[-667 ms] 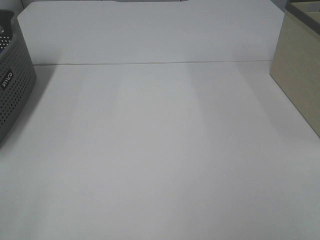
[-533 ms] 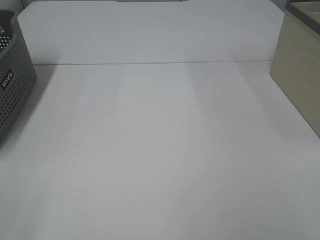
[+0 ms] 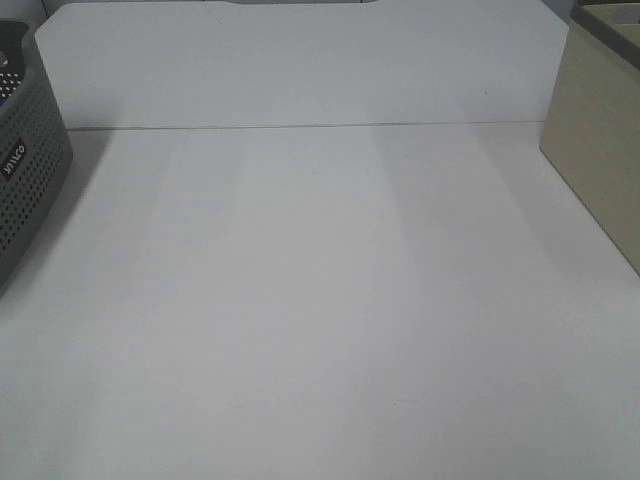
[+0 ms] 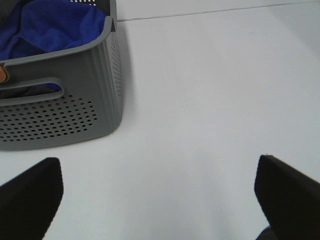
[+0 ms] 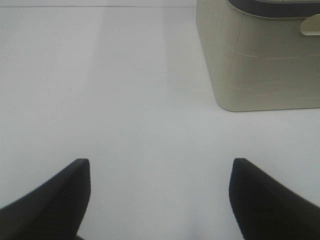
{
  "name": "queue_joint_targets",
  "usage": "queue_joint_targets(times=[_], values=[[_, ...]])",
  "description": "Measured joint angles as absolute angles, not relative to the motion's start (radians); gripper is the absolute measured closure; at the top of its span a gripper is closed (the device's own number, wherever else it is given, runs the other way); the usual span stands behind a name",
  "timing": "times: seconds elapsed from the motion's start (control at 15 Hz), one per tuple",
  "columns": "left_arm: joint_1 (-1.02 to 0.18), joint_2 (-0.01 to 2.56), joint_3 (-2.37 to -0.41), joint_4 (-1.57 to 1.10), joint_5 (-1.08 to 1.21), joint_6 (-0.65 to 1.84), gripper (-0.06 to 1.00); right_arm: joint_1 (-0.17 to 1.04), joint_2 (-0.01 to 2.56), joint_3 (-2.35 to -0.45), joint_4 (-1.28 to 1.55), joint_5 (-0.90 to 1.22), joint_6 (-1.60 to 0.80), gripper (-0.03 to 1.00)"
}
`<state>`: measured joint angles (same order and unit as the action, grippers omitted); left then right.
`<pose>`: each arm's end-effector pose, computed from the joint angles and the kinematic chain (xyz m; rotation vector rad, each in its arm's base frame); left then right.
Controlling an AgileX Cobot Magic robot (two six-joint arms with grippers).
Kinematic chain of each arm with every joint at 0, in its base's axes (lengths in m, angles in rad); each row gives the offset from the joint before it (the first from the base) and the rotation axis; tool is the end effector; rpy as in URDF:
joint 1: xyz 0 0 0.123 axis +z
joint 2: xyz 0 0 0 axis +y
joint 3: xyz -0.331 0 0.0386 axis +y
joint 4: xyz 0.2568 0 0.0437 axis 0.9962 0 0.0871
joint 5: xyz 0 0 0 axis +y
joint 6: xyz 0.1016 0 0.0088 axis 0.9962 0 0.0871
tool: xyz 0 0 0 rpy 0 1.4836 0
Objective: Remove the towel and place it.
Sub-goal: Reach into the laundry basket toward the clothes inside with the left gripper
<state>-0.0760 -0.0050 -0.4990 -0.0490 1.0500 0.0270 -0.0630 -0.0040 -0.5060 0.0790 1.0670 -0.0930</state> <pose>-0.0363 -0.0016 0.2771 0.1065 2.0270 -0.0894 -0.0371 0.0094 0.2778 -0.0350 2.0378 -0.0034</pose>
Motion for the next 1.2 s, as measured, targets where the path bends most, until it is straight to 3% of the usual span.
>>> queue_joint_targets(times=[0.53, 0.73, 0.8, 1.2], values=[[-0.076, 0.059, -0.549, -0.049, 1.061, 0.063, -0.04, -0.063, -0.004, -0.506, 0.079, 1.067, -0.093, 0.22], [-0.076, 0.264, -0.719, -0.050, 1.097, 0.166, -0.04, -0.063, -0.004, -0.506, 0.079, 1.067, -0.093, 0.22], [-0.076, 0.492, -0.912, -0.049, 1.185, 0.311, -0.04, -0.063, -0.004, -0.506, 0.079, 1.067, -0.093, 0.22], [-0.069, 1.080, -1.373, 0.106, 1.214, 0.658, -0.04, -0.063, -0.004, -0.506, 0.079, 1.067, -0.093, 0.22]])
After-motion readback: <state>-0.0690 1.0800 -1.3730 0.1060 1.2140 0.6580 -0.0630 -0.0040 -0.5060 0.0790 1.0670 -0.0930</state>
